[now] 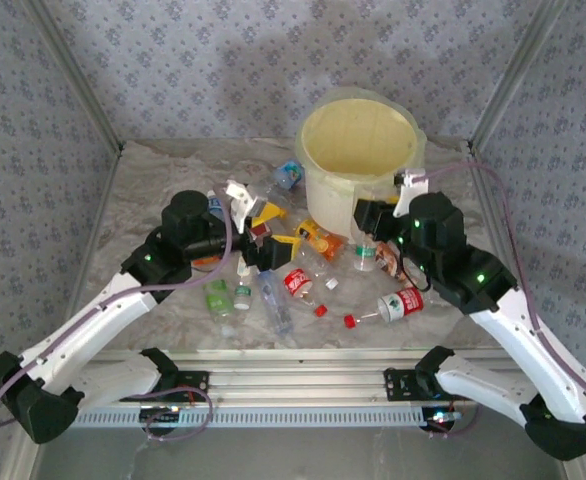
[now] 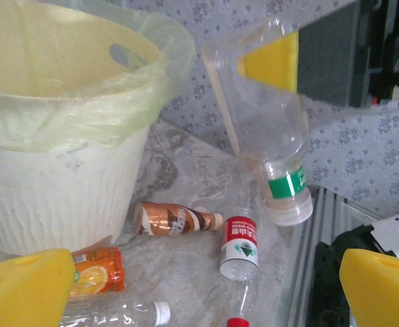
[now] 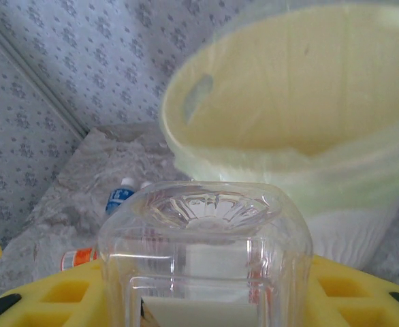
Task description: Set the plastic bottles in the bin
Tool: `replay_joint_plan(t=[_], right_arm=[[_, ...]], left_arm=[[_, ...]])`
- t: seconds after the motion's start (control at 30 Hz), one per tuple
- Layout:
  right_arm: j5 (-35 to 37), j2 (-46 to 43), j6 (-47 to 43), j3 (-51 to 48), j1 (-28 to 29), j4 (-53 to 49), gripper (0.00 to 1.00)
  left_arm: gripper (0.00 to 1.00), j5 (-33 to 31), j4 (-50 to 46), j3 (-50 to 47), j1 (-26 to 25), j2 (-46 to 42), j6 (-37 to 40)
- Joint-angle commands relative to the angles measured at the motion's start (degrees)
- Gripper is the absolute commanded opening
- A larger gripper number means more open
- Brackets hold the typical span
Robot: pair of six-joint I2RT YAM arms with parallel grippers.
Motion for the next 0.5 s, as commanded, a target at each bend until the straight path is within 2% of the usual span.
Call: replay_joint_plan(t=[0.0, 0.2, 0.47], right_arm=[[-1.8, 3.7, -5.5, 6.0, -1.7, 0.3, 0.49], [-5.2, 12.9, -9.2, 17.4, -5.3, 1.3, 0.49], [-10.3, 25.3, -9.1, 30.0, -11.6, 2.8, 0.49]], left_arm=[[1.00, -3.1, 1.5, 0.2, -0.4, -2.0, 0.6], [1.00, -7.8, 0.0, -0.2, -0.3, -4.4, 3.7], [1.00, -9.2, -0.4, -0.7, -0.3, -5.1, 5.1]])
